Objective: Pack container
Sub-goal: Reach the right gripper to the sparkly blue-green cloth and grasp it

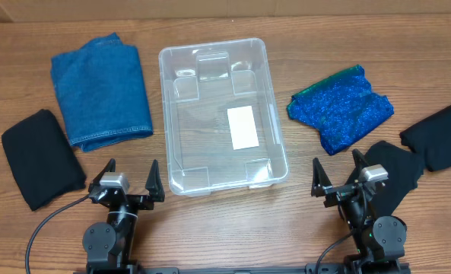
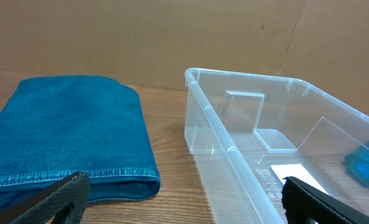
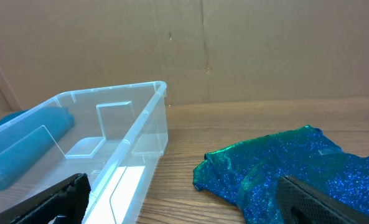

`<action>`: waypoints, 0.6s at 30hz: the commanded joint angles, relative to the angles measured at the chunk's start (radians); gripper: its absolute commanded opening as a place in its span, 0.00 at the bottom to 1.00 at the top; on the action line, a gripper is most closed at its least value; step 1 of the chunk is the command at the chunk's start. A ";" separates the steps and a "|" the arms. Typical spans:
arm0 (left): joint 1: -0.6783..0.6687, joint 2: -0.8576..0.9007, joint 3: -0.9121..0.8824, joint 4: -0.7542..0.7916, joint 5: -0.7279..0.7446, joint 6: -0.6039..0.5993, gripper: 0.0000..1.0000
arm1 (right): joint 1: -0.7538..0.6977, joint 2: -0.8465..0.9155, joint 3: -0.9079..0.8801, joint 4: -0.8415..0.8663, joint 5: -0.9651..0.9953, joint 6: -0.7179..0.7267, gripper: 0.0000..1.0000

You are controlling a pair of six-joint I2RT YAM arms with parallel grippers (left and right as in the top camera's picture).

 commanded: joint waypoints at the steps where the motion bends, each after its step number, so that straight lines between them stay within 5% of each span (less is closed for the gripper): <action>1: 0.005 0.001 -0.005 0.001 0.003 0.012 1.00 | 0.000 -0.009 -0.010 0.005 -0.005 0.005 1.00; 18: 0.005 0.001 -0.005 0.001 0.006 0.011 1.00 | 0.000 -0.009 -0.010 0.002 0.006 0.005 1.00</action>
